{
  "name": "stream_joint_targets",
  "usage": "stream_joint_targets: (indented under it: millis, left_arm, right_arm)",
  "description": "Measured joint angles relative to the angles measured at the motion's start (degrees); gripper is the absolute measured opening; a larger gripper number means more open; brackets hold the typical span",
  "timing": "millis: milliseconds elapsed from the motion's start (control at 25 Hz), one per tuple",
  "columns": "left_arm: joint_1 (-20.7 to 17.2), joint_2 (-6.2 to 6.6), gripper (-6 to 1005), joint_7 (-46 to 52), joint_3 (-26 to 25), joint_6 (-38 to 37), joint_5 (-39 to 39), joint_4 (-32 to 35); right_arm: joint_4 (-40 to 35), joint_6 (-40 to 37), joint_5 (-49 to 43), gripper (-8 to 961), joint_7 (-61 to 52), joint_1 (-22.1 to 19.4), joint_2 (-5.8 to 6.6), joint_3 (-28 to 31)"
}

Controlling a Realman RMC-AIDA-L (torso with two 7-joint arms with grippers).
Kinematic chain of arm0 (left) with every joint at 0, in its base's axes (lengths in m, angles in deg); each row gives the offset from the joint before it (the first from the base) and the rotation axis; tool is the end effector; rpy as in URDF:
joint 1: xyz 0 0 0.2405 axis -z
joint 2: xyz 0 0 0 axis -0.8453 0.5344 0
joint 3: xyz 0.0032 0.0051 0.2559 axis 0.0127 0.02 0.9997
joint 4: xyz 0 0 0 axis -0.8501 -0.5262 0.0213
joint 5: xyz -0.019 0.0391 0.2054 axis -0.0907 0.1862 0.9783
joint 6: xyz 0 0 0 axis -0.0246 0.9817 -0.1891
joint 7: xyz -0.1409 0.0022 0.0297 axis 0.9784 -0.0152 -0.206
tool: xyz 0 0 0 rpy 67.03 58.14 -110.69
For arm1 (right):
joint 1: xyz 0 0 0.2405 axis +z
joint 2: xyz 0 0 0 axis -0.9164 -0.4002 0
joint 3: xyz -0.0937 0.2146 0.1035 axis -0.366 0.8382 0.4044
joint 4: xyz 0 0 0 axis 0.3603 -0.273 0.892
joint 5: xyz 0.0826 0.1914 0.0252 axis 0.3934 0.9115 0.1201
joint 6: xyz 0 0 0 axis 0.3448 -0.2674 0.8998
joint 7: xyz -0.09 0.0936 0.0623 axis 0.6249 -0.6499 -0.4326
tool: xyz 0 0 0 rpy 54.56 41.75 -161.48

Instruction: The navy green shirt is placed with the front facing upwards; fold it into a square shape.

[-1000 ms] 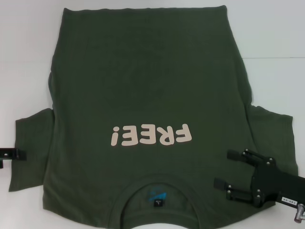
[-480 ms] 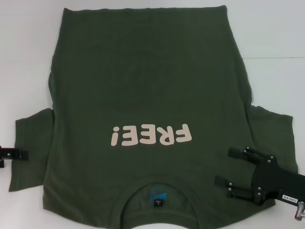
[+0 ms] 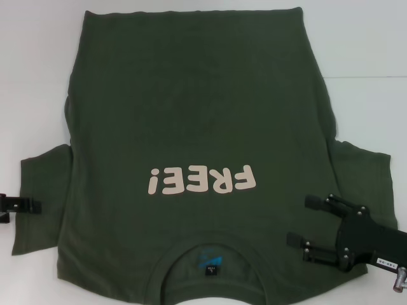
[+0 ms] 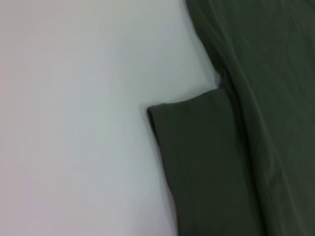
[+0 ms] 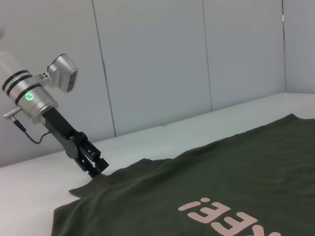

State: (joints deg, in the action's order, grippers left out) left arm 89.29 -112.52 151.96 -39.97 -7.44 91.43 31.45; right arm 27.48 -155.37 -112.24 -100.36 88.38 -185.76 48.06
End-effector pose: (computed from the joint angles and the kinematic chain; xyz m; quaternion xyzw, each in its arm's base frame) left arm -0.3706 0.3329 0.0869 -0.7184 -0.6514 -0.0467 0.2395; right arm 0.3151 0.2630 -0.0341 -0.9166 0.1763 0.2900 0.2111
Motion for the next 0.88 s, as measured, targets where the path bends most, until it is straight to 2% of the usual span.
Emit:
stream_joint_targets:
  millis: [880]
  left_arm:
    - [0.9,0.33,900,0.8,0.3,-0.3,-0.1,-2.9]
  right_arm:
    - [0.0,0.0,0.0,895,0.0,0.0,0.0,0.0]
